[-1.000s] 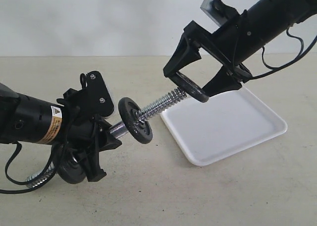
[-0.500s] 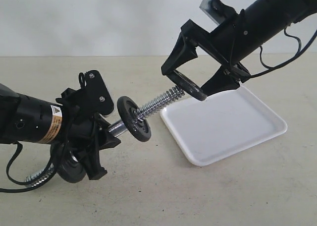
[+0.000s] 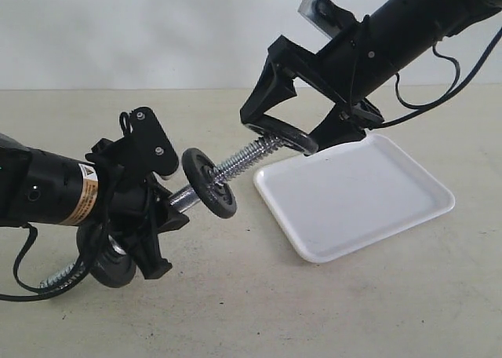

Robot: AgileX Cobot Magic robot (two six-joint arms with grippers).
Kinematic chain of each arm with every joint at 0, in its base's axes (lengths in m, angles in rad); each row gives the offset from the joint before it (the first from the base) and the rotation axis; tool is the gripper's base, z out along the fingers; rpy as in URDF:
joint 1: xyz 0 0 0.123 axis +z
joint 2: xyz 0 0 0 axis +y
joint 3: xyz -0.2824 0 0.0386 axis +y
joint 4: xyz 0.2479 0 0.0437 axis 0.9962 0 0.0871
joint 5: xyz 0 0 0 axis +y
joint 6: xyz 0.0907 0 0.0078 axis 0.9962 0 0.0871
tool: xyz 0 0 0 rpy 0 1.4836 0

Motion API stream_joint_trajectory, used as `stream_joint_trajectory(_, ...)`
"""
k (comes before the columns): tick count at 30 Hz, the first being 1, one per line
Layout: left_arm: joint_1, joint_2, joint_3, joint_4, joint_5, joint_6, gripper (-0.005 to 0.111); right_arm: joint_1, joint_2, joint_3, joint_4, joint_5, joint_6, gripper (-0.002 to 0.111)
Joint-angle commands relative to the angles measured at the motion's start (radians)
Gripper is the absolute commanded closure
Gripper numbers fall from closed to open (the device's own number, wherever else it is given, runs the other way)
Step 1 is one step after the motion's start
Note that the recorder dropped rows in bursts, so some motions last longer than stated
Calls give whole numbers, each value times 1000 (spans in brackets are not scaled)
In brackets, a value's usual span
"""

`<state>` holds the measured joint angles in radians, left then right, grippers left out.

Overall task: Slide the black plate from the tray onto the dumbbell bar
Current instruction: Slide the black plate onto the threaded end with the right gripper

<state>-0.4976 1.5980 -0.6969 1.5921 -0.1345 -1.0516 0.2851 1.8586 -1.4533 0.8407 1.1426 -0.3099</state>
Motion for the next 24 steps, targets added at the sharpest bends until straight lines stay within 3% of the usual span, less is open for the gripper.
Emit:
stream_joint_trajectory(1,-1,-55,-55,-117,39,-43,102,15,-21,-5,58,78,-3,108)
stream_joint_trajectory(24,-1,-55,-132,-172,43,-142,102,15,-21,-5,113,58,3,108)
